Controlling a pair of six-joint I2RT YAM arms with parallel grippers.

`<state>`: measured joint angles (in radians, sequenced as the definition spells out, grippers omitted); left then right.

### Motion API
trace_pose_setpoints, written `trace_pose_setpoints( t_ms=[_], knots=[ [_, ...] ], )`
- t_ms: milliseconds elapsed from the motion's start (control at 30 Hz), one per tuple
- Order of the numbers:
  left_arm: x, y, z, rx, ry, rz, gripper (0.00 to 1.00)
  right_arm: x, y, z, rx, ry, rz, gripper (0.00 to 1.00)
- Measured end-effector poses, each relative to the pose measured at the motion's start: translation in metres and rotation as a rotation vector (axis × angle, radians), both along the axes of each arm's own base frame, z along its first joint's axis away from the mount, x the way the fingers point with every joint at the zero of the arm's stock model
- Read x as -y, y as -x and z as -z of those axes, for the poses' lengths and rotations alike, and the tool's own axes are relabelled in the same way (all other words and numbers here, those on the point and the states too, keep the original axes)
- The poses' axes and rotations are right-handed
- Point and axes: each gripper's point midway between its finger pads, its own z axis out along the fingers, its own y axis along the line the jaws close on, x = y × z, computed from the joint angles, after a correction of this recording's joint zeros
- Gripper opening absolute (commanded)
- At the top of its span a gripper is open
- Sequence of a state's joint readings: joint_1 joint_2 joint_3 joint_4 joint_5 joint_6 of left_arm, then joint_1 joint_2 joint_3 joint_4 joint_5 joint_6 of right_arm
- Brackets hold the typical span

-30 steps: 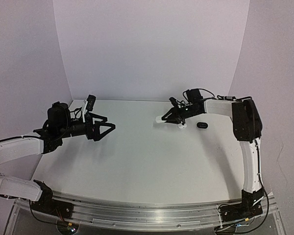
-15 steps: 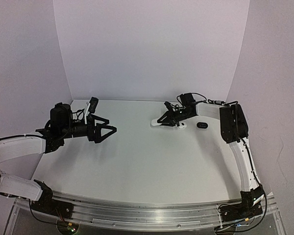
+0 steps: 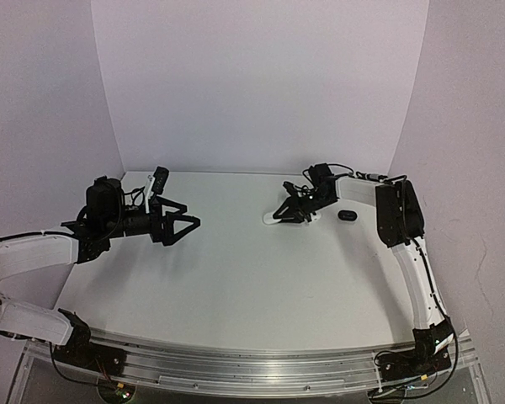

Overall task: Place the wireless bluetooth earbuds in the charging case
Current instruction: Place the charging case with the earbuds at the center of the board.

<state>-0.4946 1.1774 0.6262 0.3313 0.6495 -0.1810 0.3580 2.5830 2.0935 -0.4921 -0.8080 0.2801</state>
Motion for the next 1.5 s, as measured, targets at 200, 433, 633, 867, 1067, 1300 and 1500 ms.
trace_pose_setpoints(
  t_ms=[200,433,633,867,1067,1300,1500],
  knots=[
    [0.0,0.0,0.0,0.001,-0.001,-0.003,1.0,0.005,-0.003,0.007,0.009,0.053,0.015,0.33],
    [-0.001,-0.001,0.0,0.002,-0.002,-0.007,0.99,0.008,-0.004,0.009,0.013,0.074,0.024,0.42],
    [-0.001,-0.001,0.0,0.002,-0.002,-0.007,1.0,0.011,-0.015,0.006,0.053,0.115,0.052,0.47],
    [-0.001,-0.001,0.0,0.002,-0.002,-0.007,1.0,0.019,-0.028,0.005,0.113,0.183,0.091,0.51],
    [-0.001,-0.001,0.0,0.002,-0.002,-0.007,1.0,0.024,-0.032,0.005,0.137,0.216,0.104,0.53],
    [-0.001,-0.001,0.0,0.003,-0.002,-0.007,1.0,0.034,-0.039,0.003,0.174,0.285,0.132,0.53],
    [-0.004,-0.009,0.001,0.004,-0.01,-0.057,1.0,0.036,-0.054,-0.034,0.265,0.293,0.156,0.61]
  ],
)
